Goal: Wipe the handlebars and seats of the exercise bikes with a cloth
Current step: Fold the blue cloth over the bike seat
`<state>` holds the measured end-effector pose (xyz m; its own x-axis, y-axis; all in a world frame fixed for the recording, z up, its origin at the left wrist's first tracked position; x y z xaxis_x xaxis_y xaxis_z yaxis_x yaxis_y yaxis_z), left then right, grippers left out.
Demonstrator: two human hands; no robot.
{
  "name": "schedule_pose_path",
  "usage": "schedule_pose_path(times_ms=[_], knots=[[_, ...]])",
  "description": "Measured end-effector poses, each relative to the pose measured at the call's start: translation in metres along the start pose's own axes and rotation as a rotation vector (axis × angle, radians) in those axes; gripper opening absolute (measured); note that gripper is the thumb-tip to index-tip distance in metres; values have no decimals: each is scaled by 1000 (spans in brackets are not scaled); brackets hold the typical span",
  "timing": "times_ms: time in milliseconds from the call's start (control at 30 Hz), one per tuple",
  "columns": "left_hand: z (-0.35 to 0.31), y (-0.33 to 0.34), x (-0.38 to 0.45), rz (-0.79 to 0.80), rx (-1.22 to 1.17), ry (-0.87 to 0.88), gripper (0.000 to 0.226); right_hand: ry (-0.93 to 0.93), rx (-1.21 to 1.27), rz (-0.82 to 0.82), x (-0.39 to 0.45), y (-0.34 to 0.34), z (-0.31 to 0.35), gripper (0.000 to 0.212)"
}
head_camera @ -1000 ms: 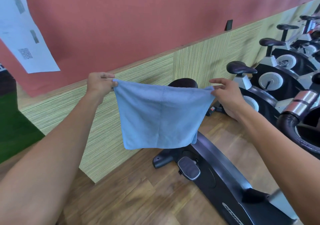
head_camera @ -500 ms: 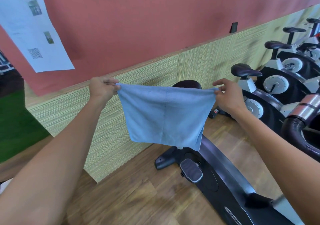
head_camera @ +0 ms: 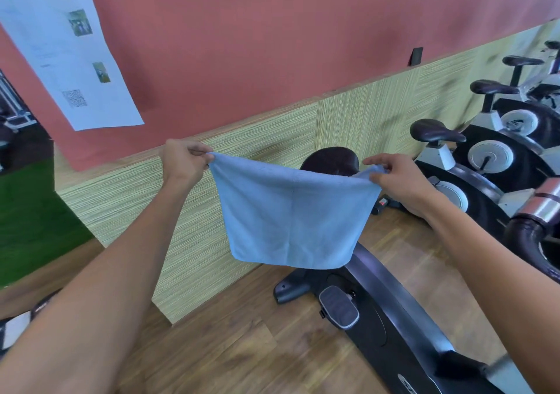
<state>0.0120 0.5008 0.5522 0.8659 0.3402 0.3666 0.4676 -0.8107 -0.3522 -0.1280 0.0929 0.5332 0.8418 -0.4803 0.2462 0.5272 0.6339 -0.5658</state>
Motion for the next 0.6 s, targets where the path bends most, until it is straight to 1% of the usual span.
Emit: schedule_pose_path(times_ms=[67, 133, 233, 300, 433, 533, 600], knots=[[-3, -3, 1, -11, 26, 18, 15, -53, -88, 12, -2, 1, 1, 31], [-6, -5, 2, -15, 69, 43, 15, -101, -149, -18, -2, 0, 3, 26], [-10, -7, 4, 2, 130, 76, 20, -173, -193, -102, -1, -4, 7, 17], [-11, -7, 5, 25, 169, 84, 22, -210, -202, -173, 1, -9, 8, 17], [-14, -5, 6, 76, 283, 166, 23, -200, -152, -268, 3, -17, 1, 21], [-17, -1, 4, 125, 354, 233, 22, -195, -122, -301, 4, -19, -1, 23], [-18, -1, 2, 135, 370, 241, 21, -185, -100, -320, 3, -20, -1, 23]])
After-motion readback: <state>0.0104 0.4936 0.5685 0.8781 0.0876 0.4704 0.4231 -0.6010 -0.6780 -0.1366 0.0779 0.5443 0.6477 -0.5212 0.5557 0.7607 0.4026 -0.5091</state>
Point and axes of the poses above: each hand's wrist, its own x-axis towards the middle knuckle, its own y-axis out of the palm, z = x × y, the point moved 8 cm from there along x, towards the middle knuckle, and after that the axes turned 13 degrees about -z, right-handed, at the moved point
